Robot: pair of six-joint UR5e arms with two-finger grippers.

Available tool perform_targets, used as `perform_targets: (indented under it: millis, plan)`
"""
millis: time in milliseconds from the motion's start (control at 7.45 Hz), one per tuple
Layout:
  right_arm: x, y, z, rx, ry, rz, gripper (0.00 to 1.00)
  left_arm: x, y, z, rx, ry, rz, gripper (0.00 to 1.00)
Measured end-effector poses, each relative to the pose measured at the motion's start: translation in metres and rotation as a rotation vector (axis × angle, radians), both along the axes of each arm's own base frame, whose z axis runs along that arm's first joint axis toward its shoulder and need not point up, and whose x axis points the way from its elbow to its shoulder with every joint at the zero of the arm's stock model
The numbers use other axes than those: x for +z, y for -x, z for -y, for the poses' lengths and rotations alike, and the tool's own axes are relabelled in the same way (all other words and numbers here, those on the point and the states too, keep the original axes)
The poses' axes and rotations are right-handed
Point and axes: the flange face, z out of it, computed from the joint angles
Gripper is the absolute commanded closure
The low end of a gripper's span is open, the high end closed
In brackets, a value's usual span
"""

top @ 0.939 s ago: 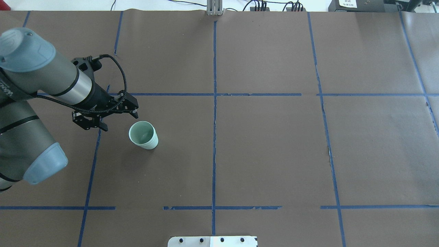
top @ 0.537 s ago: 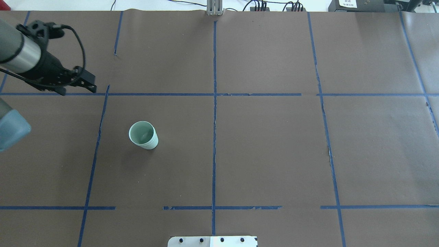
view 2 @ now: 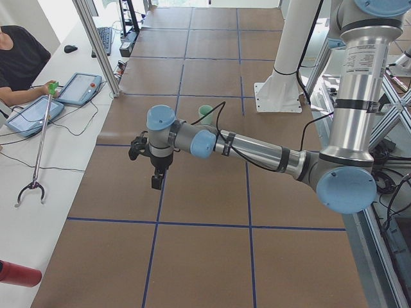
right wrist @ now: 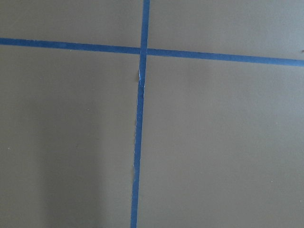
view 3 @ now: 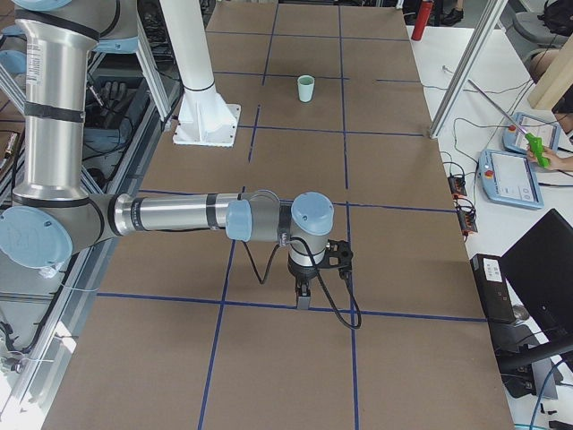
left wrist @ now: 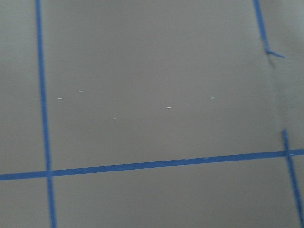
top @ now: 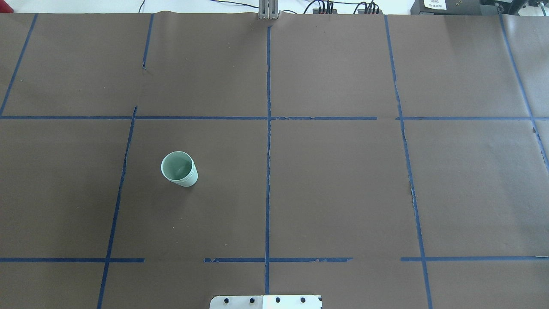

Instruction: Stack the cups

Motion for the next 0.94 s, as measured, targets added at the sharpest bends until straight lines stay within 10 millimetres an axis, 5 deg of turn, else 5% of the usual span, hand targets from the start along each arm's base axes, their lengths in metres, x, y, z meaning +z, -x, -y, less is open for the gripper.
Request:
perform_targets:
  millis: [268, 939]
  plan:
    - [0.000, 0.000, 0.000, 0.000, 0.001, 0.000, 0.00, 0.049, 0.037, -0.027, 0.015, 0.035, 0.020, 0.00]
    - [0.000, 0.000, 0.000, 0.000, 0.001, 0.000, 0.00, 0.084, 0.038, -0.042, 0.032, 0.114, -0.076, 0.00]
